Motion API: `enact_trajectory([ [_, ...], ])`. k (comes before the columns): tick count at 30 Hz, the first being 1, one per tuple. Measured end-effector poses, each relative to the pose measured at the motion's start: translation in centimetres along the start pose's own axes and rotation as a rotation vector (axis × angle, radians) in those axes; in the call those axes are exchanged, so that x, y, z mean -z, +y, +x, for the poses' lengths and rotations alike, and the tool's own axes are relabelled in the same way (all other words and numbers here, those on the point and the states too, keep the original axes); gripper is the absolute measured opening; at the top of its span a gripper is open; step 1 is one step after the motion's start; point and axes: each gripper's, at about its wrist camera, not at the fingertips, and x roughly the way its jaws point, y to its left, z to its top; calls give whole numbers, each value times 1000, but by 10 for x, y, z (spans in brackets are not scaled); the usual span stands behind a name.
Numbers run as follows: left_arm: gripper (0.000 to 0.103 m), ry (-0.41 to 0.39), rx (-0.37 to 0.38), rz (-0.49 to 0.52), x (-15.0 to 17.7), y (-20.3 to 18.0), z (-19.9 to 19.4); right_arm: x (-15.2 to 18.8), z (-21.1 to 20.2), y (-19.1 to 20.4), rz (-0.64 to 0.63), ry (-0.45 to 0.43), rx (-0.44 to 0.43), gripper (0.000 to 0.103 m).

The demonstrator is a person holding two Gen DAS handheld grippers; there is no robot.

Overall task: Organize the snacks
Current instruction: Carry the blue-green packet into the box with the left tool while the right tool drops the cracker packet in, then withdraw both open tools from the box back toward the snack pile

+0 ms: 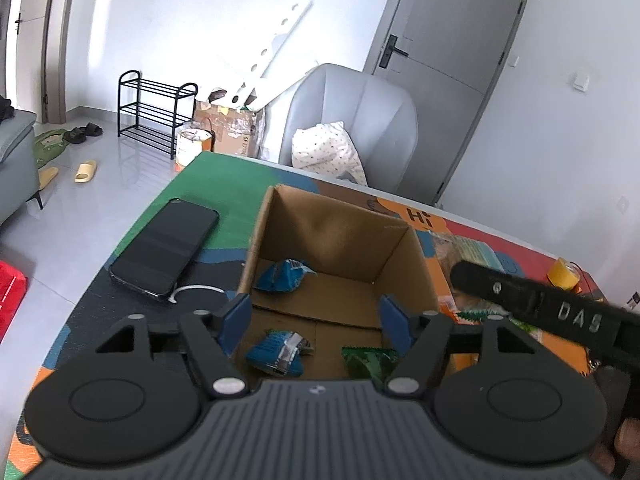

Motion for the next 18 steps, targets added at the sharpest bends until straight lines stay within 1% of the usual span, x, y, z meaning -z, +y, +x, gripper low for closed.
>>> enact_trajectory([
  [3, 73, 0, -12, -13, 1, 2, -1, -2, 0, -2, 14, -1, -16, 54],
  [5, 78, 1, -16, -18, 1, 3, -2, -1, -2, -5, 18, -1, -8, 58],
  [8, 83, 1, -6, -1, 2, -2, -2, 3, -7, -11, 26, 5, 15, 60],
  [10, 85, 3, 1, 5, 2, -6, -1, 6, -9, -16, 32, 15, 31, 60],
  [13, 87, 8, 11, 15, 5, -14, 1, 12, -15, -24, 31, 21, 61, 64],
  [18, 88, 26, 34, 43, 10, -28, 6, 22, -28, -42, 62, 38, 106, 66],
])
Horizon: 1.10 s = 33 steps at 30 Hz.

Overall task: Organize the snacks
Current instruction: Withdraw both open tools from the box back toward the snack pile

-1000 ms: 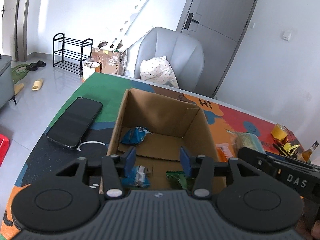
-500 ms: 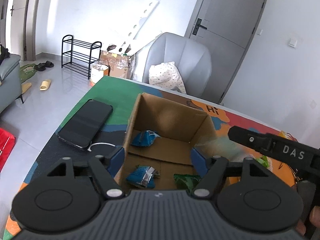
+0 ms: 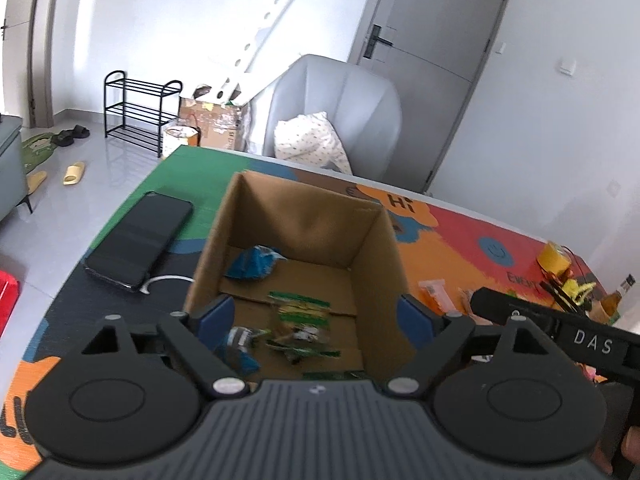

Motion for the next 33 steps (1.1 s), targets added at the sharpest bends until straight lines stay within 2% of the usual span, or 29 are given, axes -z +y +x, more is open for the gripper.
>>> enact_trajectory([
  [4, 88, 10, 19, 15, 4, -13, 4, 5, -12, -17, 26, -5, 37, 74],
  [10, 89, 18, 49, 43, 9, -33, 7, 11, -25, -39, 59, -4, 79, 78],
  [13, 92, 13, 58, 60, 12, -44, 7, 13, -32, -49, 74, -10, 93, 80],
  [23, 92, 21, 130, 98, 15, -78, 11, 21, -54, -83, 127, -30, 146, 80],
  [33, 89, 29, 163, 154, 24, -113, 21, 30, -63, -112, 179, -20, 179, 73],
])
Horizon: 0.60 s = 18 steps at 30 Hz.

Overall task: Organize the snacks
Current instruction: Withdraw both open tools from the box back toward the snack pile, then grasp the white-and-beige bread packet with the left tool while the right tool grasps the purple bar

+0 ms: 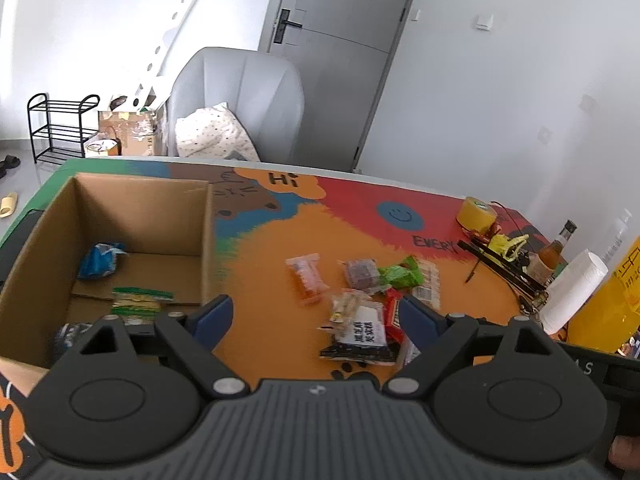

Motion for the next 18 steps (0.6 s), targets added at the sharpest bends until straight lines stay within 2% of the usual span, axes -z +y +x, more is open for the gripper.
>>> enact_trajectory([
  [3, 85, 11, 7, 16, 1, -7, 6, 2, 3, -7, 15, 13, 8, 71],
  [6, 76, 24, 6, 25, 4, -13, 15, 4, 10, -14, 32, 30, 12, 71],
  [8, 67, 37, 8, 27, 5, -15, 21, 6, 15, -17, 42, 45, 12, 71],
  [10, 63, 50, 9, 27, 5, -17, 27, 8, 22, -18, 47, 60, 10, 71],
  [18, 53, 84, 6, 37, 6, -21, 54, 15, 53, -24, 72, 126, 20, 71],
])
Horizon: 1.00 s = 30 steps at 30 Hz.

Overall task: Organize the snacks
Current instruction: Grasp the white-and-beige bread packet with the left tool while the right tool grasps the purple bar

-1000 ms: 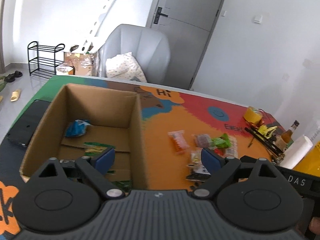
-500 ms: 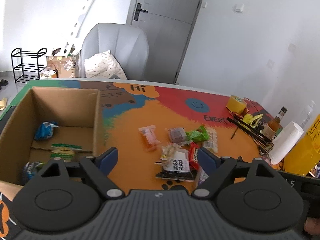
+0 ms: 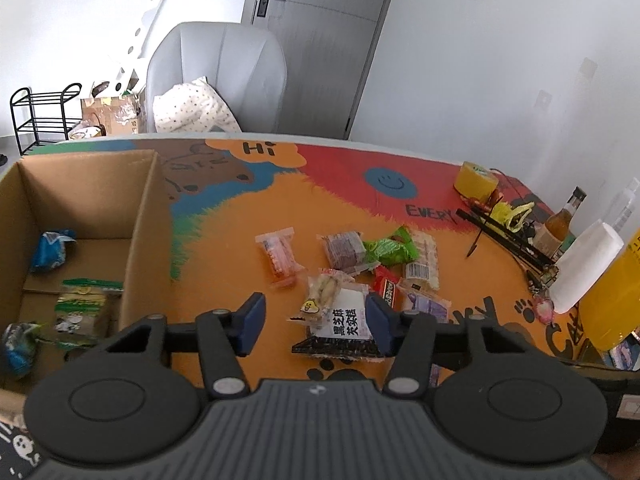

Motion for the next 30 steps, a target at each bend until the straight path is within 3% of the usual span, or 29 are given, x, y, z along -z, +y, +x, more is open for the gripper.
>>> enact_trajectory([
  [15, 48, 66, -5, -14, -5, 0, 56, -6, 32, 5, -57, 43, 25, 71],
  [18, 42, 83, -4, -21, -4, 0, 63, -6, 32, 4, -75, 42, 34, 66],
  [22, 24, 91, 0, -39, 0, 3, 65, -7, 28, -1, -71, 43, 53, 57],
  [28, 20, 77, 11, -35, 2, 1, 56, -3, 21, -3, -75, 51, 97, 57],
  [30, 20, 70, 18, -33, 3, -1, 51, 1, 21, 0, -103, 50, 110, 52],
])
